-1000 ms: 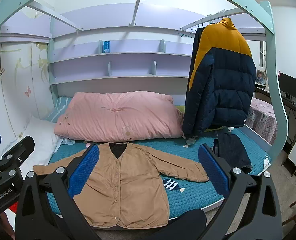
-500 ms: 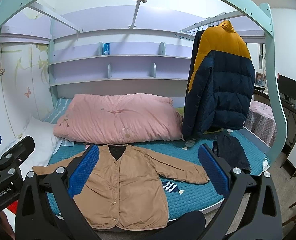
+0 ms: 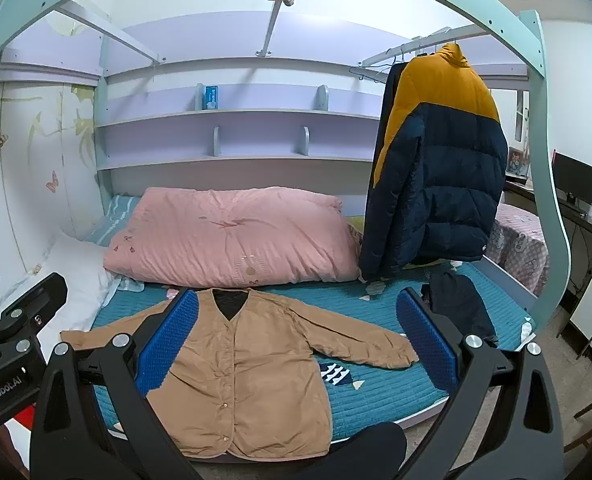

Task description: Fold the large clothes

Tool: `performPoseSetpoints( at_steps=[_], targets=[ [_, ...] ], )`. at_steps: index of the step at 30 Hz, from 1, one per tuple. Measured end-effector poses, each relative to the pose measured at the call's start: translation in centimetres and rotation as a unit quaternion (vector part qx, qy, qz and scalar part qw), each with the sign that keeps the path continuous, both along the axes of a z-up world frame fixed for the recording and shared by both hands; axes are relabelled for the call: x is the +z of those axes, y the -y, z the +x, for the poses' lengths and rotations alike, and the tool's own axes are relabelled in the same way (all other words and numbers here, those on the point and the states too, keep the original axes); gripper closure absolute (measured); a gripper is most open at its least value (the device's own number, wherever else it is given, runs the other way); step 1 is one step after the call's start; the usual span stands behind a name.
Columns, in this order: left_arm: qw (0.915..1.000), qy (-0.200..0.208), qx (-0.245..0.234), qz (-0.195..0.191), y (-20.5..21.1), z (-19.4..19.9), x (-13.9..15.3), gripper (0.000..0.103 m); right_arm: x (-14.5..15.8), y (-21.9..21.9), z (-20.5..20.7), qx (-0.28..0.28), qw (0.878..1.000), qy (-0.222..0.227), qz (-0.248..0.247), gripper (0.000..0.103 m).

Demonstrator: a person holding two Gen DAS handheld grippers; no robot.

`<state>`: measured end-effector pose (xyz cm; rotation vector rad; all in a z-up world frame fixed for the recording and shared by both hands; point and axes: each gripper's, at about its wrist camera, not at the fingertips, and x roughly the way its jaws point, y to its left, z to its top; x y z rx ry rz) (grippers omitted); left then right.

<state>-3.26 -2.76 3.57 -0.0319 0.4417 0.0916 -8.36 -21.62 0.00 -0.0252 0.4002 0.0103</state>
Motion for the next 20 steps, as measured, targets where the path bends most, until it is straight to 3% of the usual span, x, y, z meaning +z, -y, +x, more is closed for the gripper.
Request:
performPoseSetpoints(
  at_steps=[20],
  targets=[
    [0.9999,-0.014,-0.005,0.009,-0.01,0.15,-0.94,0.005,-0.21,0.72,0.88,0.000,1.000,-0.011,-0.001,0.007]
  ],
)
